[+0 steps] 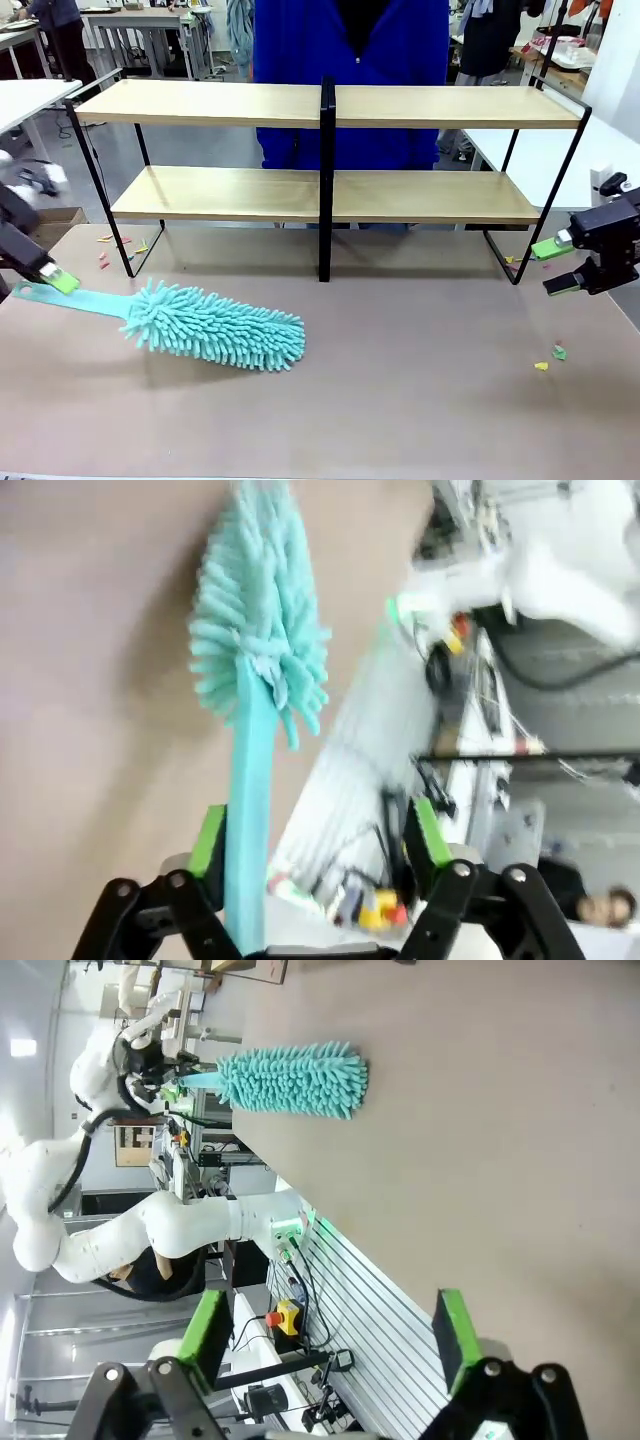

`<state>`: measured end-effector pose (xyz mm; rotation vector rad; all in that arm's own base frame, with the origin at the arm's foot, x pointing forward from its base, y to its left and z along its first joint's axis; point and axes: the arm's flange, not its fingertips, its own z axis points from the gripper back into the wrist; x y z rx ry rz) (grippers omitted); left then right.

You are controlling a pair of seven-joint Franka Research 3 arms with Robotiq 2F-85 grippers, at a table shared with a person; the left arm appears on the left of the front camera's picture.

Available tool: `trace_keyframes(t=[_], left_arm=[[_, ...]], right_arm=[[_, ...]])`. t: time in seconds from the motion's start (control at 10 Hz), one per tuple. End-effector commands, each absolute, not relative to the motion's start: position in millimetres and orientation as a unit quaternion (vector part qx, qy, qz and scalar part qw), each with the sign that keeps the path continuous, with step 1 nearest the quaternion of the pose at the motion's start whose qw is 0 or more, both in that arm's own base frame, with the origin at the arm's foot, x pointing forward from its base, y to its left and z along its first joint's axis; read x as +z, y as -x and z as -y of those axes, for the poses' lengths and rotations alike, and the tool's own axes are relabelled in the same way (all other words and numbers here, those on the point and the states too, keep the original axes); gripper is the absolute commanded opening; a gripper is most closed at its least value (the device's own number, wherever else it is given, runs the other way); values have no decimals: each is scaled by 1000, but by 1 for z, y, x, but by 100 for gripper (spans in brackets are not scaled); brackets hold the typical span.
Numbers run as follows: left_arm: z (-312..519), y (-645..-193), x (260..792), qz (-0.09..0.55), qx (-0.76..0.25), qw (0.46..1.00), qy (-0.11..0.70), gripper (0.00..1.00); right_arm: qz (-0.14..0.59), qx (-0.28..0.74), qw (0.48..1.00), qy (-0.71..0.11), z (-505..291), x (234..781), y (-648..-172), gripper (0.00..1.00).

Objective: Clean the shelves.
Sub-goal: Place the Duster on the table.

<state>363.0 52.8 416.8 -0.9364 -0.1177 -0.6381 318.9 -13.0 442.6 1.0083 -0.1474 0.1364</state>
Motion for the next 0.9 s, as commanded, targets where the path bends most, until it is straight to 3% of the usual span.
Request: trace_keyframes(t=[0.0, 0.2, 0.4, 0.5, 0.6, 0.7, 0.8], left_arm=[[-75, -324, 428, 292, -177, 881, 328, 100], [-77, -311, 438, 420, -140, 818, 368, 100], [-65, -317, 432, 399, -180, 728, 528, 100], [-67, -316, 429, 399, -161, 710, 557, 100], [-70, -318, 426, 382, -146, 695, 591, 100], [-91, -335, 467, 404, -131, 748, 511, 100], [-91, -335, 467, 404, -131, 748, 511, 100]], right_arm=[[79, 80, 862, -494, 14, 451, -320, 100], [77, 88, 856, -504, 7, 448, -319, 100], [80, 88, 859, -499, 7, 449, -315, 100], [99, 87, 850, -511, 13, 456, -311, 100], [131, 80, 836, -527, 18, 462, -308, 100], [156, 68, 818, -550, 22, 464, -311, 100], [90, 74, 856, -504, 14, 460, -315, 100]])
